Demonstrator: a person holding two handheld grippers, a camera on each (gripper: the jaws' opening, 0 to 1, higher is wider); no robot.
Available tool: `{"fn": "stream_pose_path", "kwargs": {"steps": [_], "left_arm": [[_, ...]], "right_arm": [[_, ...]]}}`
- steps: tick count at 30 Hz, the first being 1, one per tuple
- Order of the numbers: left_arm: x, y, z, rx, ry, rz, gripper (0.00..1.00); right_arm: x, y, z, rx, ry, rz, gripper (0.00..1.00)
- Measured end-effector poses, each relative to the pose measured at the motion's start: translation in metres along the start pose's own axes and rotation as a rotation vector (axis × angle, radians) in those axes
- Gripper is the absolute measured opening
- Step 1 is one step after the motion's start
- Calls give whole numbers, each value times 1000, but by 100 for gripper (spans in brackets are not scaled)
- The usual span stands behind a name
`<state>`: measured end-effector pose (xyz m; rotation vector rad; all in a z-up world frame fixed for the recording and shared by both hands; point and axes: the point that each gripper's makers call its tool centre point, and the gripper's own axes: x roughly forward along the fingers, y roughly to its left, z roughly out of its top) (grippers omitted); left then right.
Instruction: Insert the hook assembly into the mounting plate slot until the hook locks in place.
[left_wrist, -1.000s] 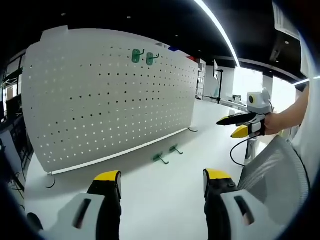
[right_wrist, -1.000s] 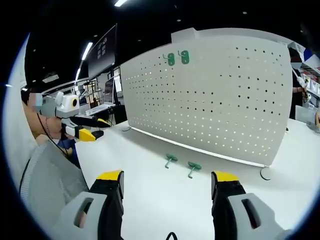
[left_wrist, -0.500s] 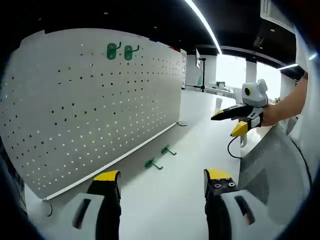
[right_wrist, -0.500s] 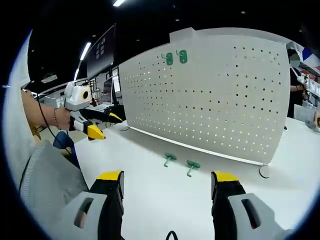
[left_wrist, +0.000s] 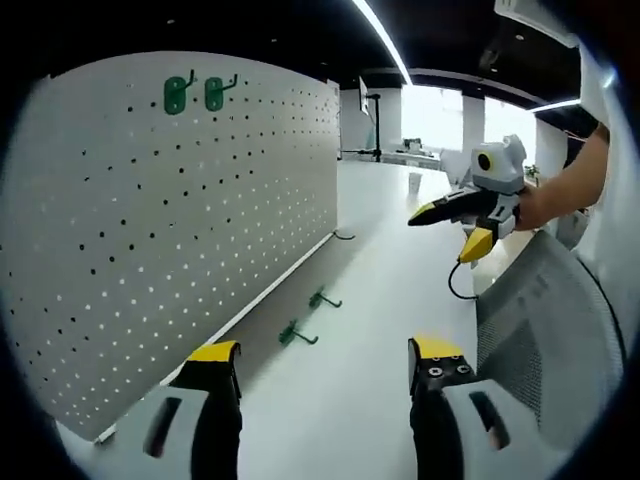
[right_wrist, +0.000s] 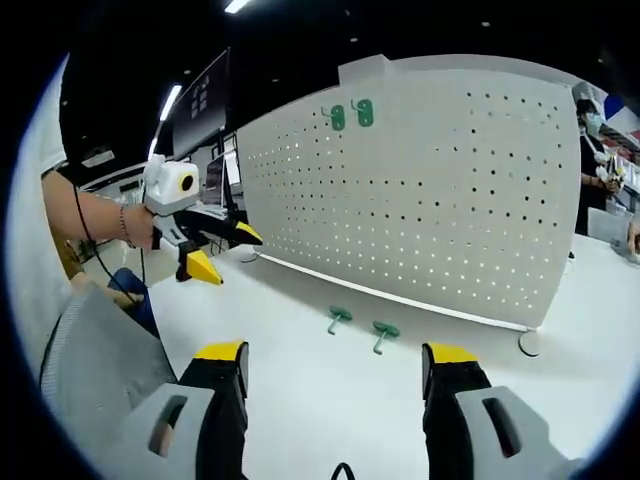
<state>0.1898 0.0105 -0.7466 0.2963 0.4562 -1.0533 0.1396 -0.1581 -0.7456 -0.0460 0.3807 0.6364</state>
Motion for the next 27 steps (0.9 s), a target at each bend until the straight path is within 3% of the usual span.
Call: {"fn": "stream_pose_path", "kwargs": {"steps": [11, 27], "left_arm": [[12, 9, 3, 39, 57, -43, 70], [33, 12, -7, 123, 154, -105, 70]], "right_arm": [[3, 4, 0, 2, 4, 20, 69], [0, 5, -4, 2, 22, 24, 69]]}}
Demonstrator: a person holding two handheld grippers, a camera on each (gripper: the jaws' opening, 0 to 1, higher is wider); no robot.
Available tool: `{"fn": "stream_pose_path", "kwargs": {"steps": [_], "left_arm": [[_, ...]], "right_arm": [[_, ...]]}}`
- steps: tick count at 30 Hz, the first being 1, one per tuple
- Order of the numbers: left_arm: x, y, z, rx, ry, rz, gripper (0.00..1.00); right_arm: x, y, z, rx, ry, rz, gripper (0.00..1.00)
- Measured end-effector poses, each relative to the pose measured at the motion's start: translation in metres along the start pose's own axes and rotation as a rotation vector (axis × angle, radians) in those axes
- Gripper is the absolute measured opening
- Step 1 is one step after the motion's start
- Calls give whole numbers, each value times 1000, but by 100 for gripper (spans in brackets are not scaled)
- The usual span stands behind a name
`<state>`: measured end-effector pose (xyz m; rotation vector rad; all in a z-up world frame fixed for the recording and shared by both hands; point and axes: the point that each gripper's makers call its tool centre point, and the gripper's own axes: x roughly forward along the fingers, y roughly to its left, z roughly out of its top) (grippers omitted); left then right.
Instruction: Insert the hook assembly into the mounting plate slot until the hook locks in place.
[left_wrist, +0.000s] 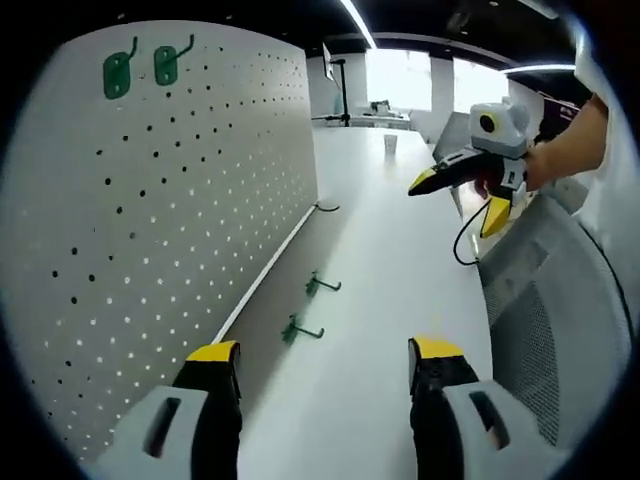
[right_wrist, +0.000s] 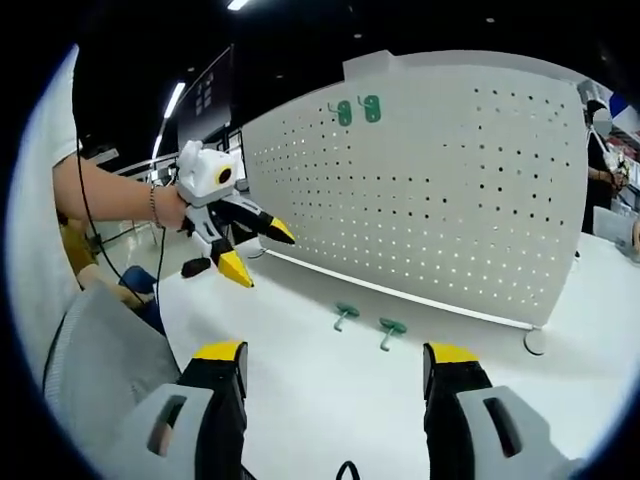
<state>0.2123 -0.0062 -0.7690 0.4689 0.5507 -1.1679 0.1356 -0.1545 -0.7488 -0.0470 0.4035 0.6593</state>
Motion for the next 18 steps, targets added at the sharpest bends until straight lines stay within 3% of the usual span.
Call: {"fn": "stream_pose_path", "kwargs": {"steps": [18], "left_arm": [[27, 7, -16, 40, 78, -76, 70]], "right_arm": [[-5, -2, -8, 6, 17, -10, 69]]}}
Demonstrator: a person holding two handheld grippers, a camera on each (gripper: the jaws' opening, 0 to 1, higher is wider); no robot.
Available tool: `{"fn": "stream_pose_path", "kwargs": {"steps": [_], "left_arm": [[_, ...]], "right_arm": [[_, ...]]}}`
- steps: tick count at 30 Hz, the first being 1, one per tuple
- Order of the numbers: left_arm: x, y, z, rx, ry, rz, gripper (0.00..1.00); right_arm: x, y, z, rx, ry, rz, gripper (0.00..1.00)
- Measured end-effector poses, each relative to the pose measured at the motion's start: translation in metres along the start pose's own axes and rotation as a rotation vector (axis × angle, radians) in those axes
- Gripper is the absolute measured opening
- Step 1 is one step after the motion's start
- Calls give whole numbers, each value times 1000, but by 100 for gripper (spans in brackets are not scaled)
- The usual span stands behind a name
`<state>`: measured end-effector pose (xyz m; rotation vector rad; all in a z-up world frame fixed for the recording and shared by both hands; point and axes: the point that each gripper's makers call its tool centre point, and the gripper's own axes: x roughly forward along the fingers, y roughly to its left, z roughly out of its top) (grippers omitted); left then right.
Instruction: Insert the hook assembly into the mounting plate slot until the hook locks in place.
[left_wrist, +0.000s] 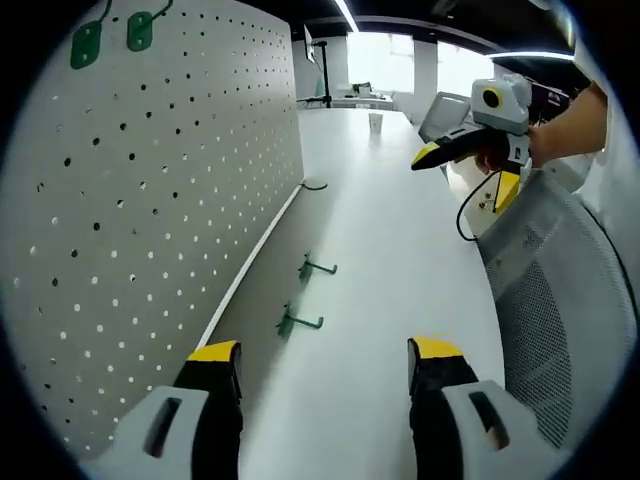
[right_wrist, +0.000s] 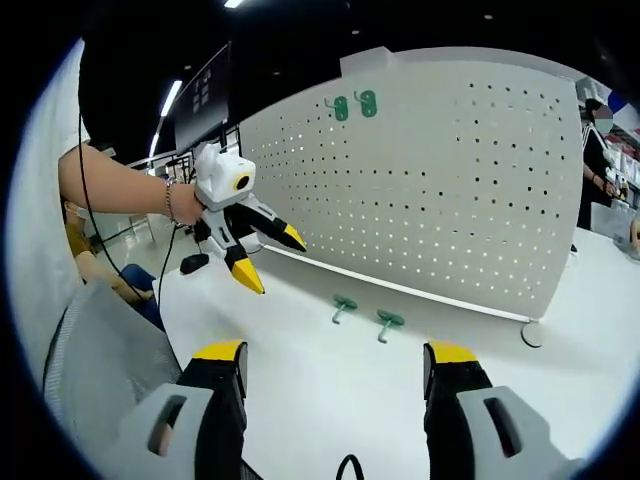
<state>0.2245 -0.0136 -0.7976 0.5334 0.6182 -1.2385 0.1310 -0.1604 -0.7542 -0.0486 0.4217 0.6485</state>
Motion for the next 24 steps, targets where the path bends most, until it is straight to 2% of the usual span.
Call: {"fn": "stream_pose_path", "kwargs": {"steps": [8, 20, 24], "left_arm": [[14, 2, -7, 15, 35, -24, 69], [27, 13, -3, 47, 63, -39, 69], [33, 13, -2, 52, 72, -63, 69]], "right_arm": [[-2, -3, -3, 4, 8, -4, 69], [-6, -6, -9, 7, 21, -11, 69], [-6, -6, -9, 14, 21, -7, 69]]}}
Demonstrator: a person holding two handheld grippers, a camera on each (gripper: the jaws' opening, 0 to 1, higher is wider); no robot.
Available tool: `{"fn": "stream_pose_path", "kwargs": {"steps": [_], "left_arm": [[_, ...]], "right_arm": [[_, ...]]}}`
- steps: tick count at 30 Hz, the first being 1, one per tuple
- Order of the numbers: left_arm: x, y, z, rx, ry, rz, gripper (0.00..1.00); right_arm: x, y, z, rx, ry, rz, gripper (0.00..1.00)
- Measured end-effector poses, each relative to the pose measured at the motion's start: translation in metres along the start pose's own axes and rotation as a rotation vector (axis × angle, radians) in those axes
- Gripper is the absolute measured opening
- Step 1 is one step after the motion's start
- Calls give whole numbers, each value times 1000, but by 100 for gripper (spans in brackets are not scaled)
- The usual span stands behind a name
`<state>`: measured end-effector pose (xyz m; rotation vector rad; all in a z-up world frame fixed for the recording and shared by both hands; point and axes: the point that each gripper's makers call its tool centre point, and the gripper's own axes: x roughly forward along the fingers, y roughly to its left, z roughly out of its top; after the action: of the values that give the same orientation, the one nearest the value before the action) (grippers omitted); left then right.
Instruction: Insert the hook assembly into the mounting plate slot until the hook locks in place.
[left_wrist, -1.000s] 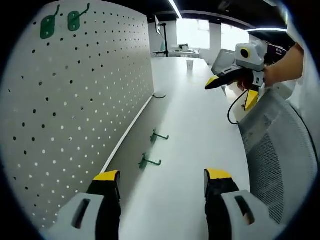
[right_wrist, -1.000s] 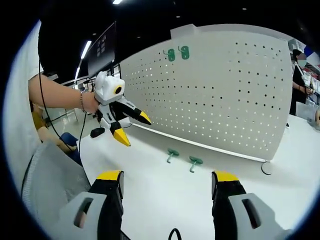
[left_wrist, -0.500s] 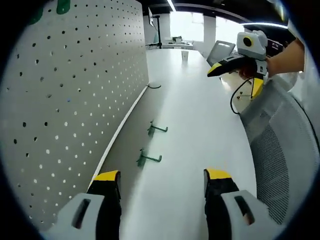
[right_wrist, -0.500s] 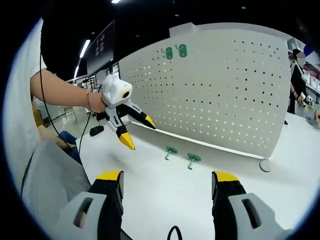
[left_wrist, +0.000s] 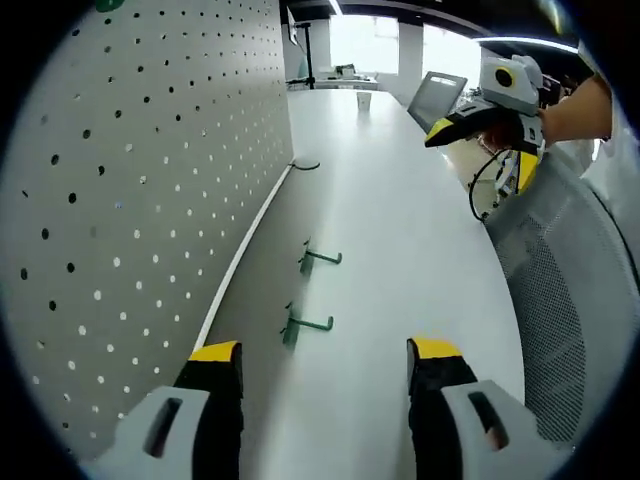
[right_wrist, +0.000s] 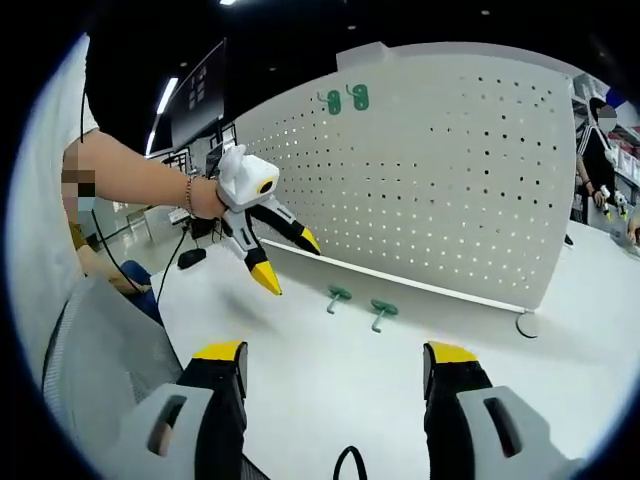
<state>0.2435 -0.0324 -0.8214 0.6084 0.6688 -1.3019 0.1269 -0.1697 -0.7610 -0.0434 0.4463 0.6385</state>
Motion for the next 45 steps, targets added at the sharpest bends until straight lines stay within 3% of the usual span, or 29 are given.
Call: {"fn": "stream_pose_path", "kwargs": {"steps": [15, 31, 34, 45], "left_arm": [[20, 12, 2, 42, 49, -45, 68], [47, 12, 0, 110, 105, -102, 67], [52, 12, -9, 145, 152, -121, 66], [61, 18, -15, 173, 197, -140, 63]], "right_arm": [[0, -3, 2, 5, 3, -4, 69], [0, -4, 0, 16, 6, -8, 69], [1, -3, -1, 19, 10, -7, 69], [-1, -4, -2, 24, 12, -11, 69]]}}
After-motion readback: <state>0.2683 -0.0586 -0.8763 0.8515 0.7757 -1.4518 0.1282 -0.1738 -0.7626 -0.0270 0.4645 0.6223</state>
